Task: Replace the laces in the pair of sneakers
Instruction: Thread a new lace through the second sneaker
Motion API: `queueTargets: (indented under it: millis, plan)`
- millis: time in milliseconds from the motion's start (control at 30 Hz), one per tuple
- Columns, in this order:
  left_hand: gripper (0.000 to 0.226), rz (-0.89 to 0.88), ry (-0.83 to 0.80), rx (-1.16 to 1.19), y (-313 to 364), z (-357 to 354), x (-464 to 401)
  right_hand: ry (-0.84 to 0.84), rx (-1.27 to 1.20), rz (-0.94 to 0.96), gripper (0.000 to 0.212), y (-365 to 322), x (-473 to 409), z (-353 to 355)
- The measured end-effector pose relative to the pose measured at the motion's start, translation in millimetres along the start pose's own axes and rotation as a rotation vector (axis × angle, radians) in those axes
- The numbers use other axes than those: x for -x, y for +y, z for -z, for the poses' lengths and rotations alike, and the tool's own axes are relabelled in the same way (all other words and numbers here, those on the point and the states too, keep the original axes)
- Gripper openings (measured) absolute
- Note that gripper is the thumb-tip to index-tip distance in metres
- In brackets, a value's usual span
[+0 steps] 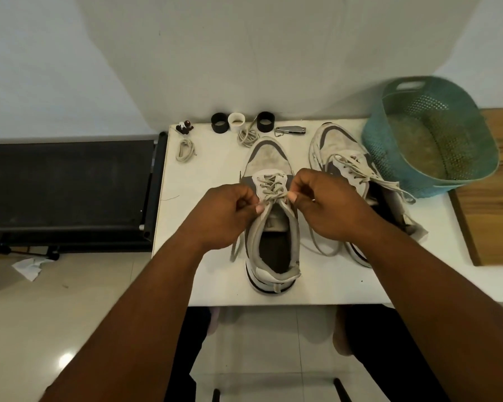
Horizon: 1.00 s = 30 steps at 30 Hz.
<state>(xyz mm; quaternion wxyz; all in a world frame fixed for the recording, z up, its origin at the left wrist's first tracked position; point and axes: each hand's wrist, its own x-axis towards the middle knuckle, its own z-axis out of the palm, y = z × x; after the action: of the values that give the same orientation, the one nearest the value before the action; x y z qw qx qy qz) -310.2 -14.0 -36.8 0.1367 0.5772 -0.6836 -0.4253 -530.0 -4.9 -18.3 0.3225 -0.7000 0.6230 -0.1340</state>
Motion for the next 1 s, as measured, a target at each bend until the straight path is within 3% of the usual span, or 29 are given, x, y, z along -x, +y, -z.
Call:
queueTargets:
  millis: [133,300,400,467,533,667,733,833,933,1000]
  plan:
    - [0.013,-0.017,0.051,0.285,10,2,3,0.007,-0.035,0.063,0.012,-1,1,6]
    - [0.015,0.006,0.152,0.064,4,12,4,-0.064,0.140,-0.032,0.010,3,3,20]
    - [0.021,0.012,0.060,0.044,-5,29,10,-0.184,0.159,-0.125,0.017,7,6,23]
    - [0.028,0.001,-0.039,0.202,-7,40,16,-0.215,0.119,-0.101,0.021,7,8,36]
    - [0.027,-0.041,-0.102,0.441,-5,45,22,-0.248,-0.049,-0.059,0.021,6,11,51]
    - [0.022,-0.130,-0.085,0.777,7,31,20,-0.442,-0.806,-0.055,0.018,9,14,65]
    - [0.026,-0.158,-0.076,0.869,19,22,16,-0.538,-0.934,-0.013,0.020,11,13,63]
    - [0.025,-0.152,-0.039,0.942,28,14,11,-0.534,-0.793,-0.046,0.025,7,14,69]
    - [0.015,-0.141,0.017,0.970,27,11,8,-0.557,-0.361,-0.124,0.028,3,17,72]
    - [0.033,-0.126,0.038,1.001,25,10,5,-0.623,-0.207,-0.174,0.014,0,19,68]
